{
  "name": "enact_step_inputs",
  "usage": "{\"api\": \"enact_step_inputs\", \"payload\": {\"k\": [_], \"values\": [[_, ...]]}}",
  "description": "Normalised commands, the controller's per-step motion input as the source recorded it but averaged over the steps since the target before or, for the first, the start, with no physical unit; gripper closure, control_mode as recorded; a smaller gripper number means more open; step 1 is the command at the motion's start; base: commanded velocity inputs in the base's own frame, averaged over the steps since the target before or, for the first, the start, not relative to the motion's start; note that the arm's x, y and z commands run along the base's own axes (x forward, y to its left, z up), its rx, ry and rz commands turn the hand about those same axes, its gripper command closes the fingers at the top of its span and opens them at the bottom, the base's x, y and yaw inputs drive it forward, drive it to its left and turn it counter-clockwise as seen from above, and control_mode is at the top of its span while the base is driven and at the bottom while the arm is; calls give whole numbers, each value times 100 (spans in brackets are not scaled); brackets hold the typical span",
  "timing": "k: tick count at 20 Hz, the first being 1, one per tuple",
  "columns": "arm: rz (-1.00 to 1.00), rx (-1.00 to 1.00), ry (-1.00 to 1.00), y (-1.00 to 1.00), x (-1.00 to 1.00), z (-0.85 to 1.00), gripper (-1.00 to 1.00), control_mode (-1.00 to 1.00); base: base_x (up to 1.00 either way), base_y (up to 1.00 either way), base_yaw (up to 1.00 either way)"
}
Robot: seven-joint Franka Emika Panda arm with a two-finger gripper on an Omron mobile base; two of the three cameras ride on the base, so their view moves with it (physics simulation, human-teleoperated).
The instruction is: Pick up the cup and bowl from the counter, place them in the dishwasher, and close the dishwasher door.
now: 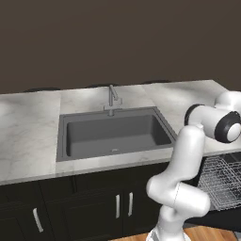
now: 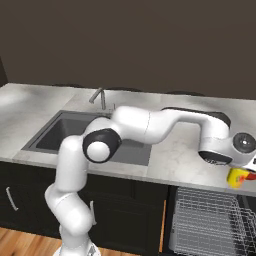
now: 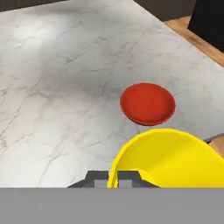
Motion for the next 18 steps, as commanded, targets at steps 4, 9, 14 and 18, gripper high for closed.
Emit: {"api": "enact_step_inputs", "payload": {"k": [4, 9, 14, 18], "values": [[-49, 12, 0, 0, -21, -10, 100, -100, 0, 0, 0], [-42, 17, -3, 0, -25, -9, 100, -100, 0, 0, 0], [-35, 27, -10, 0, -37, -4, 100, -100, 0, 0, 0], [-26, 29, -14, 0, -41, -15, 100, -100, 0, 0, 0]]}}
